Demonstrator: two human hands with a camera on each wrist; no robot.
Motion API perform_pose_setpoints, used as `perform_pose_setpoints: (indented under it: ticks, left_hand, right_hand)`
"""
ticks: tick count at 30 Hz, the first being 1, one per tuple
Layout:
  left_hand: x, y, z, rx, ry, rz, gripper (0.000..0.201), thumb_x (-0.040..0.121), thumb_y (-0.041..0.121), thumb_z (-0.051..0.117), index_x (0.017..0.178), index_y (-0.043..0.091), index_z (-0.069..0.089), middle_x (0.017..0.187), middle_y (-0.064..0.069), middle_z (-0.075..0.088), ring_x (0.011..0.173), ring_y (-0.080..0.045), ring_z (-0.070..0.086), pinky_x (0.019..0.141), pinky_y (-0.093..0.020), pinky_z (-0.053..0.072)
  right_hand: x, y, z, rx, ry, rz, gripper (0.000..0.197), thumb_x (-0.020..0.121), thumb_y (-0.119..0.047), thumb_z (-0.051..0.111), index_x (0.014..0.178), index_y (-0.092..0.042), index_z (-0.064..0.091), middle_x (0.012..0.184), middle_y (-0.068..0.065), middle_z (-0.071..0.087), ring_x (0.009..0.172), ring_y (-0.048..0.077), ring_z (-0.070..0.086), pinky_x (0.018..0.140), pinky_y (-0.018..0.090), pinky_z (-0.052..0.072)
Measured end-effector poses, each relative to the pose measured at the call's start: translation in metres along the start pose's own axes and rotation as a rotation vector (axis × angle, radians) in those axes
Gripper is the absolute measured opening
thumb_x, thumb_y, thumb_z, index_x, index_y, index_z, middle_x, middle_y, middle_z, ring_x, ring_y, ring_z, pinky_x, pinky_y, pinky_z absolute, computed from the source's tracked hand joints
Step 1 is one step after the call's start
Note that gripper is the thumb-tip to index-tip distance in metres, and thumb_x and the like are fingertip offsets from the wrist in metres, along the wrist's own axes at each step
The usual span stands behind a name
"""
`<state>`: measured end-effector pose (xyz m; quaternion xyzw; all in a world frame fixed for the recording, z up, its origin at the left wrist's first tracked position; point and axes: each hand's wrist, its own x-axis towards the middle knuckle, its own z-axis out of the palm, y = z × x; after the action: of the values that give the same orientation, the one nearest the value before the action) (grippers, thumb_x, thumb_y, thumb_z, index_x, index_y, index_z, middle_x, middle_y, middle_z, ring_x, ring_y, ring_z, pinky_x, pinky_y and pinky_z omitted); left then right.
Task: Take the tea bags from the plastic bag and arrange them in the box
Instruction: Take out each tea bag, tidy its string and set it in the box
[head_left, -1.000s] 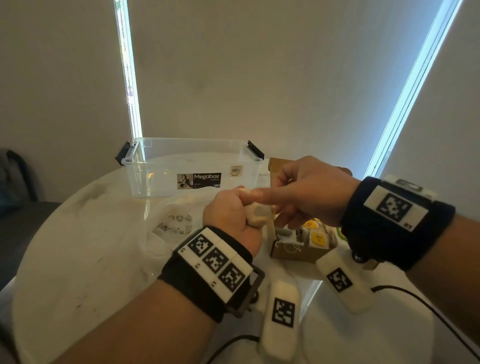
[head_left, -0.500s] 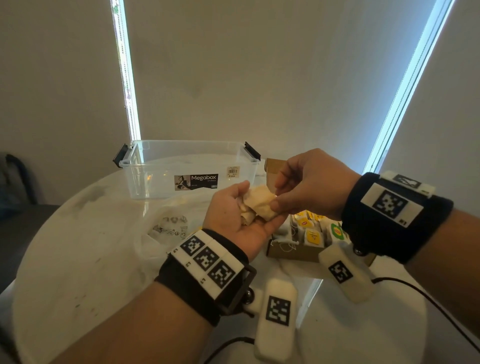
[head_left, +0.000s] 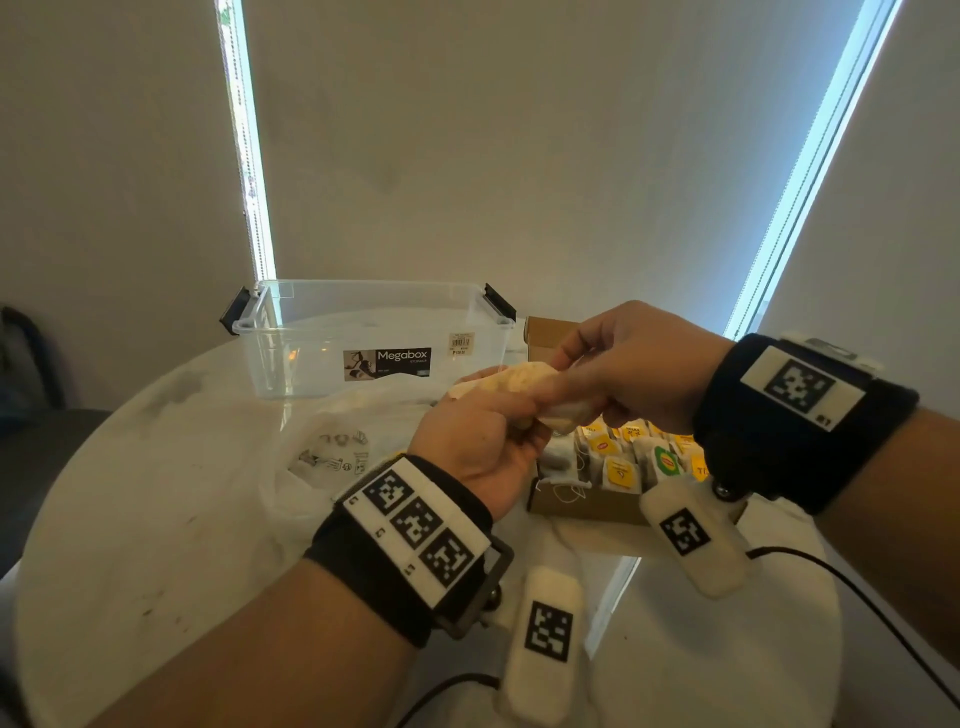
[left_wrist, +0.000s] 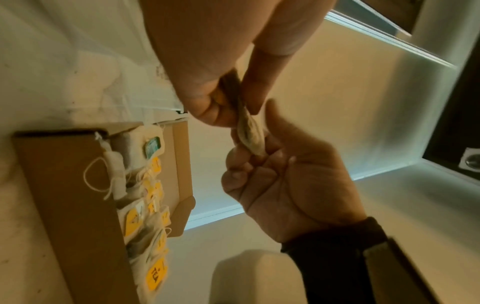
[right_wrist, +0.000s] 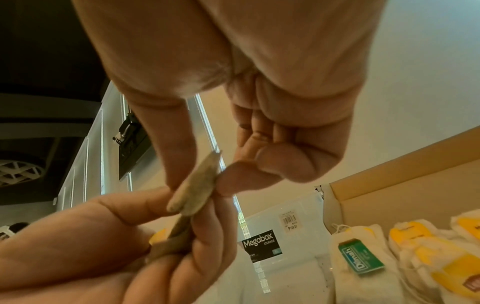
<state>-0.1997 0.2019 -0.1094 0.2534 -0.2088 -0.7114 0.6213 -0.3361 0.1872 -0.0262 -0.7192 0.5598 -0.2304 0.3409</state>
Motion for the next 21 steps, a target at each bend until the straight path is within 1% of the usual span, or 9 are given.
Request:
perform_pose_setpoints:
  ticks: [2,4,7,9,11,14,17,19,21]
  left_hand:
    - [-0.002,0.002,-0.002,0.0,-0.003,-0.019,0.047,0.085,-0.003,0.063,0.13,0.006,0.053,0.126,-0.025,0.06,0.102,-0.033,0.066,0.071,-0.033,0.061]
    - [-0.004,0.006,-0.004,-0.039,-0.025,-0.053,0.048,0.084,0.01,0.067,0.131,0.003,0.055,0.123,-0.022,0.06,0.087,-0.027,0.066,0.06,-0.031,0.058]
    - [-0.002,0.01,-0.007,-0.106,0.015,-0.05,0.033,0.09,0.011,0.065,0.121,0.002,0.058,0.093,-0.015,0.064,0.062,-0.018,0.066,0.053,-0.028,0.055]
    - [-0.003,0.011,-0.006,-0.099,0.031,-0.088,0.015,0.094,0.011,0.061,0.107,0.004,0.059,0.075,-0.01,0.064,0.053,-0.015,0.063,0.049,-0.025,0.053]
    - [-0.005,0.013,-0.005,-0.062,0.035,-0.153,0.009,0.093,0.013,0.061,0.097,0.005,0.059,0.066,-0.006,0.062,0.048,-0.011,0.059,0.042,-0.02,0.049]
    - [-0.007,0.012,-0.004,-0.012,0.037,-0.235,0.02,0.085,0.024,0.068,0.09,0.007,0.06,0.067,-0.001,0.057,0.045,-0.007,0.053,0.033,-0.014,0.038]
    - [-0.008,0.006,-0.001,0.174,-0.043,-0.206,0.036,0.075,0.04,0.077,0.092,0.013,0.059,0.074,0.003,0.053,0.041,-0.003,0.044,0.028,-0.013,0.029]
    - [-0.009,0.001,0.003,0.298,-0.079,-0.173,0.038,0.077,0.038,0.076,0.102,0.016,0.058,0.075,0.003,0.052,0.039,-0.003,0.041,0.028,-0.014,0.026]
    - [-0.009,0.0,0.005,0.356,-0.059,-0.152,0.024,0.088,0.03,0.07,0.103,0.017,0.057,0.069,0.002,0.051,0.038,-0.003,0.04,0.028,-0.015,0.024]
  right_hand:
    - [-0.002,0.0,-0.001,-0.042,-0.01,-0.034,0.015,0.077,-0.019,0.084,0.088,-0.013,0.076,0.074,0.003,0.075,0.056,0.009,0.063,0.055,0.023,0.052]
    - [-0.003,0.002,-0.006,-0.012,0.006,-0.044,0.007,0.08,-0.015,0.081,0.086,-0.014,0.077,0.074,0.003,0.076,0.055,0.009,0.063,0.056,0.023,0.052]
    - [-0.003,0.004,-0.015,0.125,0.021,0.006,0.007,0.086,-0.01,0.074,0.092,-0.009,0.077,0.081,0.011,0.076,0.059,0.014,0.064,0.06,0.029,0.051]
    - [-0.003,0.006,-0.018,0.251,0.003,0.043,0.013,0.089,-0.008,0.069,0.101,-0.005,0.073,0.086,0.014,0.075,0.065,0.02,0.065,0.061,0.031,0.051]
    - [-0.002,0.007,-0.021,0.329,0.012,0.052,0.017,0.091,-0.008,0.066,0.107,-0.005,0.07,0.085,0.012,0.074,0.07,0.023,0.067,0.062,0.031,0.051]
    - [-0.001,0.007,-0.021,0.364,0.04,0.04,0.019,0.089,-0.009,0.068,0.107,-0.005,0.069,0.085,0.012,0.075,0.072,0.025,0.069,0.065,0.032,0.051]
    - [-0.001,0.005,-0.015,0.346,0.034,0.012,0.015,0.086,-0.006,0.07,0.101,-0.005,0.069,0.086,0.015,0.076,0.071,0.026,0.071,0.067,0.033,0.05]
    - [0.0,0.005,-0.011,0.311,0.034,0.003,0.011,0.085,-0.004,0.072,0.096,-0.005,0.069,0.083,0.015,0.075,0.068,0.025,0.071,0.065,0.032,0.05]
    - [0.002,0.005,-0.009,0.272,0.036,0.004,0.011,0.084,-0.005,0.075,0.094,-0.005,0.071,0.081,0.014,0.074,0.066,0.024,0.069,0.06,0.03,0.046]
